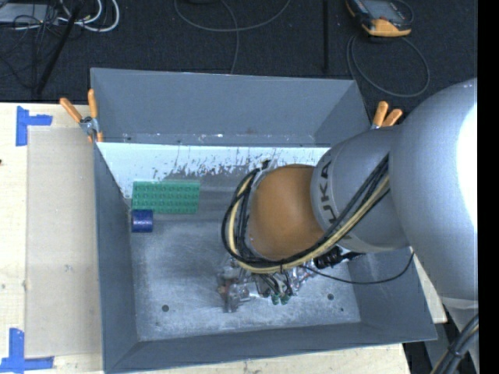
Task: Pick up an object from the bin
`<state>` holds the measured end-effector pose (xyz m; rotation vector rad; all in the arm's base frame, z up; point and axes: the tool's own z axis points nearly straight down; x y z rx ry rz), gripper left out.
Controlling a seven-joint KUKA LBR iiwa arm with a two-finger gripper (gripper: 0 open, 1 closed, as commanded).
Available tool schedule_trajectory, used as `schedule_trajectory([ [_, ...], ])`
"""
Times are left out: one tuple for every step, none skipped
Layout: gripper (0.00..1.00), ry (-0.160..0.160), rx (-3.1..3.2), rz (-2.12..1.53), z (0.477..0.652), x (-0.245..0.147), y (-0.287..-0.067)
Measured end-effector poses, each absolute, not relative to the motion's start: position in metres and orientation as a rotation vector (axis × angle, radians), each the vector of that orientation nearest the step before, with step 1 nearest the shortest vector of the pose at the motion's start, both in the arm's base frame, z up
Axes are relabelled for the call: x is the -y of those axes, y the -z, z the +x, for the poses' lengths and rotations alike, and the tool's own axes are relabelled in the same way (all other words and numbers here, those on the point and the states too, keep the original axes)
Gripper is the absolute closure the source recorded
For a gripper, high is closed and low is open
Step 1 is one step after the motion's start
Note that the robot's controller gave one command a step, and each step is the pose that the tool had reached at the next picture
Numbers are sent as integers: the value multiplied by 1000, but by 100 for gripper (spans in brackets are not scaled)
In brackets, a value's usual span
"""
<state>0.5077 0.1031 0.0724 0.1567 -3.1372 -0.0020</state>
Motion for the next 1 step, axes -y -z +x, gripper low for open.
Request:
schedule_trajectory([
  [100, 3, 3147, 124, 521, -113, -203],
])
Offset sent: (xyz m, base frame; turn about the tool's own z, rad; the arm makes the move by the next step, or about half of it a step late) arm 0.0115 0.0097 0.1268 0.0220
